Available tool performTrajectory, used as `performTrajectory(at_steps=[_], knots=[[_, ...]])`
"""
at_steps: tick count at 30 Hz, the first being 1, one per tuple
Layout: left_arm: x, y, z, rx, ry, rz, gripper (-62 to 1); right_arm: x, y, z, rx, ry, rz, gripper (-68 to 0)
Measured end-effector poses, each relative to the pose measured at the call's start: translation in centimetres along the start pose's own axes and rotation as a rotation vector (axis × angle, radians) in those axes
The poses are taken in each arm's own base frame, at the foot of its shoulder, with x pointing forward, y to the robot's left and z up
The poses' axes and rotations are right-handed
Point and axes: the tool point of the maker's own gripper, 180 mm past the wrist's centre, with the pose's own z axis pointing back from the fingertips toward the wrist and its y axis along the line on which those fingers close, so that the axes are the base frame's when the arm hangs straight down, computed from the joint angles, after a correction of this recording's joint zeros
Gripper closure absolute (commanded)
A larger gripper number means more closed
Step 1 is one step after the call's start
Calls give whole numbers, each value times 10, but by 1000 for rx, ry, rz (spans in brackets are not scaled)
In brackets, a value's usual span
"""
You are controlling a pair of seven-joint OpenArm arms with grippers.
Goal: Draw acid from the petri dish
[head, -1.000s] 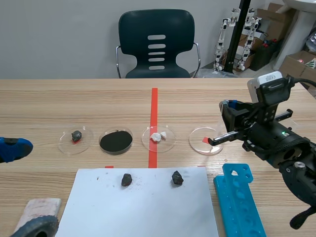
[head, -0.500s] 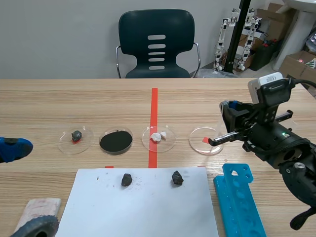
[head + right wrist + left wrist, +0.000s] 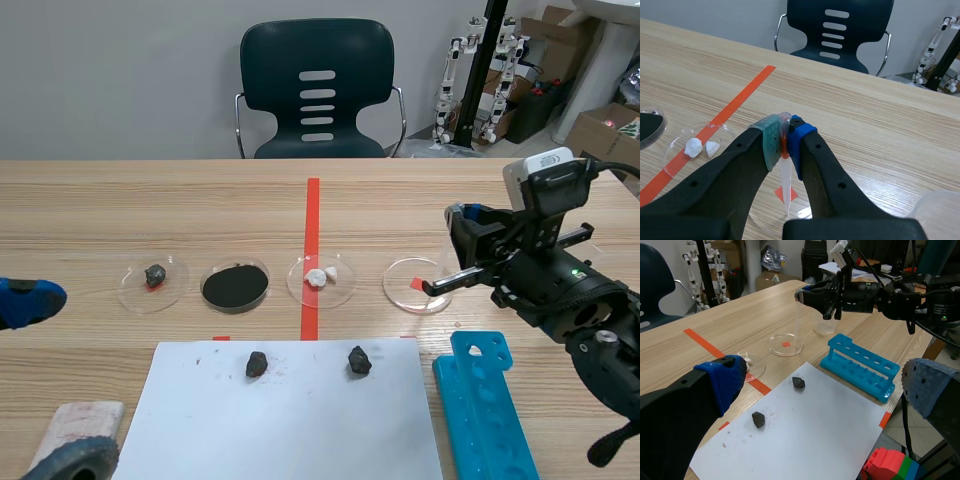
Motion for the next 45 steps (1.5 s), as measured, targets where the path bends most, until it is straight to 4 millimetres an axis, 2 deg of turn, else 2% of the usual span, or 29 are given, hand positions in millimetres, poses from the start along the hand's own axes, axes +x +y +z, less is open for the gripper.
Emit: performTrajectory(at_steps=[22,45], knots=[[0,0,0,0,0,0,-623,0,0,0,0,0,0,-39],[0,0,0,0,0,0,-623,0,0,0,0,-3,0,-40]])
